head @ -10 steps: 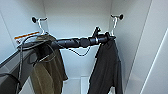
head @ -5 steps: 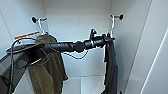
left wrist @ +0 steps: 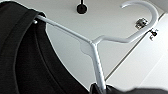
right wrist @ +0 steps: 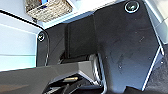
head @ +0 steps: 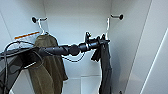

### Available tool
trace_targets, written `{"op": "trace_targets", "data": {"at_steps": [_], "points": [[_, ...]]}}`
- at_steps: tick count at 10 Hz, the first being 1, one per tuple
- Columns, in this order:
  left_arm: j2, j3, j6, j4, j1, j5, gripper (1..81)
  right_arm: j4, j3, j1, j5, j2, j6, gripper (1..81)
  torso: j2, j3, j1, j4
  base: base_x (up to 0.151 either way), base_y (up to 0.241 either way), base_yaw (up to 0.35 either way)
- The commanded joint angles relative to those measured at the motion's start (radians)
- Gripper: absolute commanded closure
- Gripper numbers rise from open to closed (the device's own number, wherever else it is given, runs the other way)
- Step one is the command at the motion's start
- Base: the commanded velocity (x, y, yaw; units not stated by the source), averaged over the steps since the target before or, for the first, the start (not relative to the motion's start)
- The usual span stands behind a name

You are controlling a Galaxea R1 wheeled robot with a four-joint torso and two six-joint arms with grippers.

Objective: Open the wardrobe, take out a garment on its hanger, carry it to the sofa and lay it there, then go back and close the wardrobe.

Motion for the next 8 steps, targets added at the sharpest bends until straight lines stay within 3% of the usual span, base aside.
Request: {"op": "trace_targets", "data": {"at_steps": [1,4,8], "points": [[-0.002,0.002,0.018,0.038,-0.168,-0.053,81.1,-0.003,0.009,0.038,-0.04,0.004,-0.003,1.0,0.0,0.0,0.0,0.0,0.0,0.0,0.0],[-0.005,0.006,0.018,0.038,-0.163,-0.052,81.1,-0.001,0.009,0.038,-0.038,0.002,-0.002,1.0,0.0,0.0,0.001,0.0,-0.051,0.0,0.0],[-0.014,0.023,0.018,0.038,-0.155,-0.053,81.1,-0.003,0.009,0.036,-0.038,0.004,-0.002,1.0,0.0,-0.001,0.0,0.0,-0.106,0.0,0.0]]}}
